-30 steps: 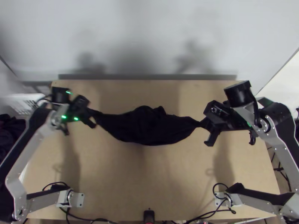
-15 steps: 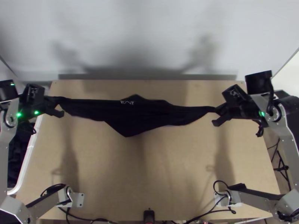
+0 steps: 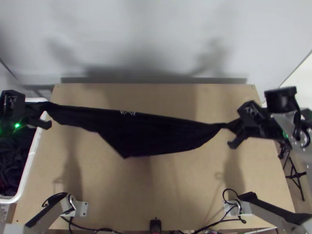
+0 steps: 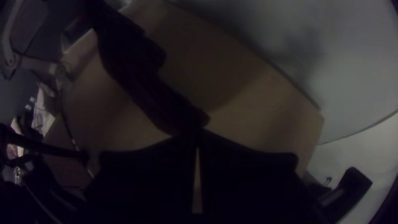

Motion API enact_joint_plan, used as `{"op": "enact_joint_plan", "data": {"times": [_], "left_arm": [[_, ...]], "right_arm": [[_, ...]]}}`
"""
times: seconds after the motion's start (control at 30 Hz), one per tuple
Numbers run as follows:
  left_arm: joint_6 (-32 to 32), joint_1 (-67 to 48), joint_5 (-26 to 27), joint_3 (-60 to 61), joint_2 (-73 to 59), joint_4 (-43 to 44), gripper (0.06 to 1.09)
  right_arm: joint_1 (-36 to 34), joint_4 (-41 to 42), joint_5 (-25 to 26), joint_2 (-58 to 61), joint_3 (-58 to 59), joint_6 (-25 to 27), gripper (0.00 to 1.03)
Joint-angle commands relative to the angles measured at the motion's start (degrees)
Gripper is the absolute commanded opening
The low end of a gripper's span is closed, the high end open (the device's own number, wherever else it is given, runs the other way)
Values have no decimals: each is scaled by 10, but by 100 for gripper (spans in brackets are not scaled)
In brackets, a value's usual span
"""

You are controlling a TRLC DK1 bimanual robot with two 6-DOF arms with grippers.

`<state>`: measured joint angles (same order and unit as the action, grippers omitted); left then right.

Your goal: Fold the t-shirt

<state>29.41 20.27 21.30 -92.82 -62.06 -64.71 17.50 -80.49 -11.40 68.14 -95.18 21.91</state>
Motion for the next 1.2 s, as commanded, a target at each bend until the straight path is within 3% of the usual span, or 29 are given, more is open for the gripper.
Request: {"op": "enact_joint_plan", "data": {"times": [0.0, 0.13, 0.27, 0.43, 0.57, 0.93, 1.0, 1.03, 1.07, 1.1, 1.17], "left_arm": [[-1, -25, 16, -46, 40, -75, 9], [-3, -66, 20, 11, 61, -93, 9], [-15, -96, 21, 84, 47, -26, 9], [-60, -149, 20, 113, -71, 92, 9], [-105, -167, 13, 91, -184, 186, 9], [-145, -254, -24, 48, -348, 296, 11], [-153, -269, -28, 26, -385, 303, 33], [-160, -277, -29, 17, -402, 305, 53], [-160, -285, -35, 7, -419, 305, 82], [-160, -294, -44, 2, -431, 305, 105], [-162, -306, -57, -8, -448, 309, 105]], "right_arm": [[113, -14, -29, -47, 51, 1, 3], [134, -13, -80, -52, 98, 0, 3], [148, 15, -87, -29, 110, 1, 3], [115, 78, -62, 38, 126, 21, 3], [101, 180, -28, 76, 138, -11, 3], [58, 282, 1, 116, 172, -36, 3], [54, 294, 2, 121, 190, -41, 3], [53, 295, 2, 125, 197, -42, 3], [53, 299, 3, 127, 205, -43, 3], [53, 308, 8, 127, 213, -47, 3], [53, 325, 33, 130, 226, -56, 3]]}}
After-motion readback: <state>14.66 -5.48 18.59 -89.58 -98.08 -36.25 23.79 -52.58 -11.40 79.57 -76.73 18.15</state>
